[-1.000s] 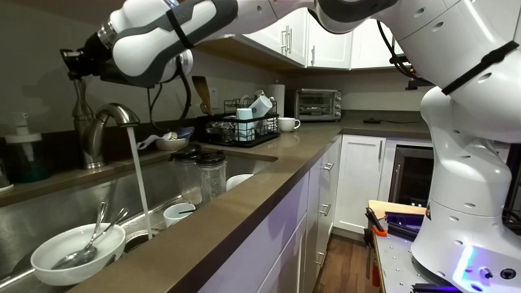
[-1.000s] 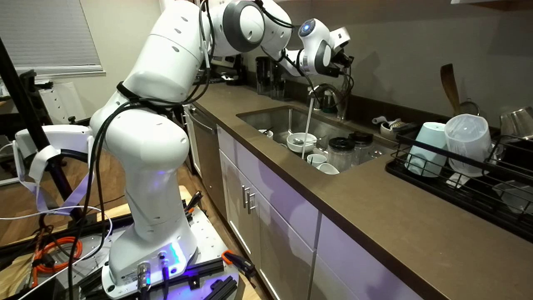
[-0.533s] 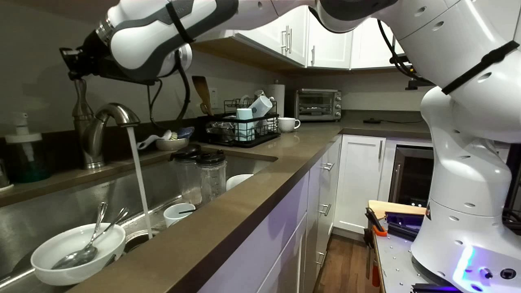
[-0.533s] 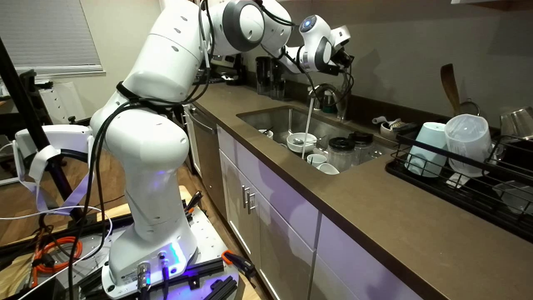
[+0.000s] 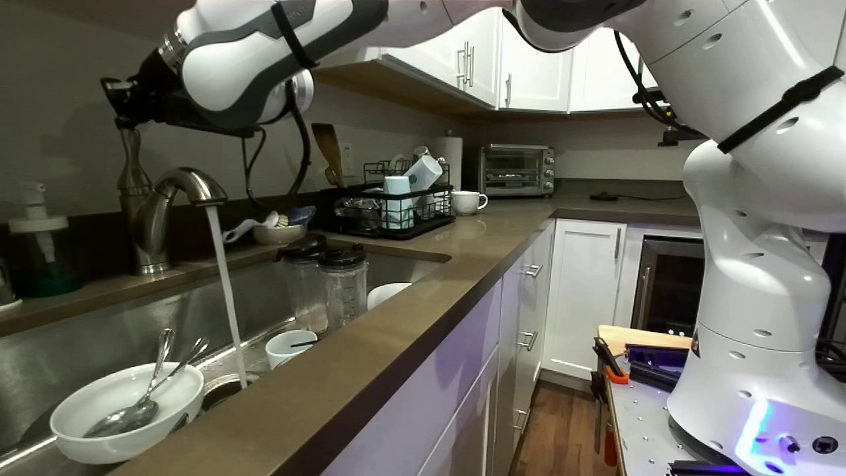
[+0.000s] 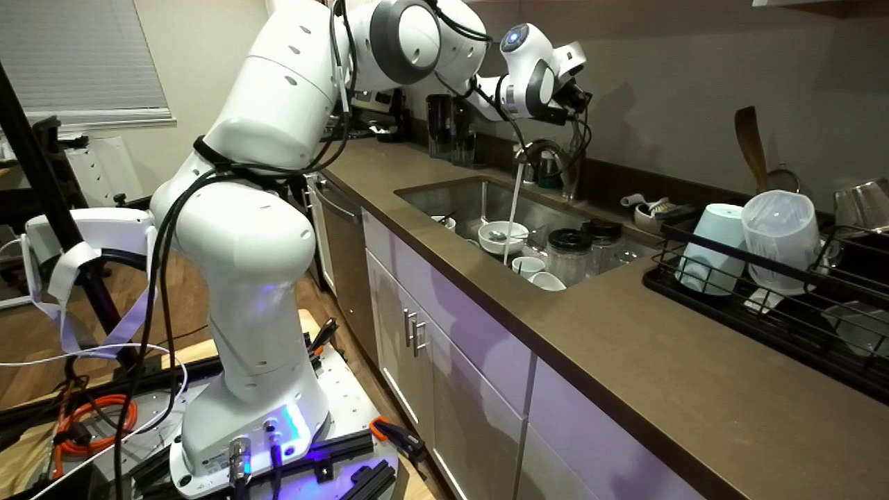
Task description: Open then close the tap
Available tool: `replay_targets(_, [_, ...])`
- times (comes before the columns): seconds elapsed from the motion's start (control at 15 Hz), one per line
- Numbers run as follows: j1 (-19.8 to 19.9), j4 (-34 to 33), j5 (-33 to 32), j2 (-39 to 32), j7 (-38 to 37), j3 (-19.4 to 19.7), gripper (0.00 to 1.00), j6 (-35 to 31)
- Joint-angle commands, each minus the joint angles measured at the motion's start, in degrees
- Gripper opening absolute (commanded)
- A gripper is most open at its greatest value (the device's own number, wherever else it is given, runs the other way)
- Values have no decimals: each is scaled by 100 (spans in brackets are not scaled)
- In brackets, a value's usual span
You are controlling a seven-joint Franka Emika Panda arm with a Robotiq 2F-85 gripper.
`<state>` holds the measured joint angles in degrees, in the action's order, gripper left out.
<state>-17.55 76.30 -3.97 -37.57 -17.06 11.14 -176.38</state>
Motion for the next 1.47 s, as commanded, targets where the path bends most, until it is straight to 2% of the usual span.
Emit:
replay_targets(0.0, [89,417,-70,331,257,-175,2,332])
replay_targets(0.13, [225,452,40,399,479,-422,2,465])
replay_targets(0.53, [400,419,-26,505,710,-626,2,1004])
replay_targets(0.93, [449,582,-15,514,679,-658,2,621])
replay_targets(1.4, [444,1171,-25,738,621,-610,3,144])
